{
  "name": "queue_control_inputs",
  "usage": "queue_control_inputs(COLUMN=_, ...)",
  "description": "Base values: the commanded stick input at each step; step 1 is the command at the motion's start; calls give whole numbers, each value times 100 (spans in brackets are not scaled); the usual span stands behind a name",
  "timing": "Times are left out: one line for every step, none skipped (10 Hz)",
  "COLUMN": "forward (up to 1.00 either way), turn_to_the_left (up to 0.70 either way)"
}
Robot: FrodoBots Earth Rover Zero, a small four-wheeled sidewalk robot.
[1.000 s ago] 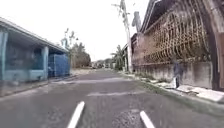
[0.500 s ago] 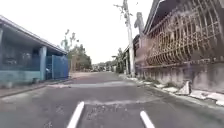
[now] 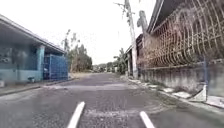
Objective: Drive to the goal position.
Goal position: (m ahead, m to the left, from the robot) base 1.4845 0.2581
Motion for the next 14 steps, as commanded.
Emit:
queue_control_inputs(forward=85, turn_to_the_left=0)
queue_control_inputs(forward=85, turn_to_the_left=0)
queue_control_inputs(forward=85, turn_to_the_left=0)
queue_control_inputs(forward=85, turn_to_the_left=0)
queue_control_inputs(forward=85, turn_to_the_left=0)
queue_control_inputs(forward=85, turn_to_the_left=0)
queue_control_inputs(forward=85, turn_to_the_left=0)
queue_control_inputs(forward=85, turn_to_the_left=0)
queue_control_inputs(forward=85, turn_to_the_left=0)
queue_control_inputs(forward=85, turn_to_the_left=0)
queue_control_inputs(forward=85, turn_to_the_left=0)
queue_control_inputs(forward=85, turn_to_the_left=0)
queue_control_inputs(forward=85, turn_to_the_left=0)
queue_control_inputs(forward=85, turn_to_the_left=0)
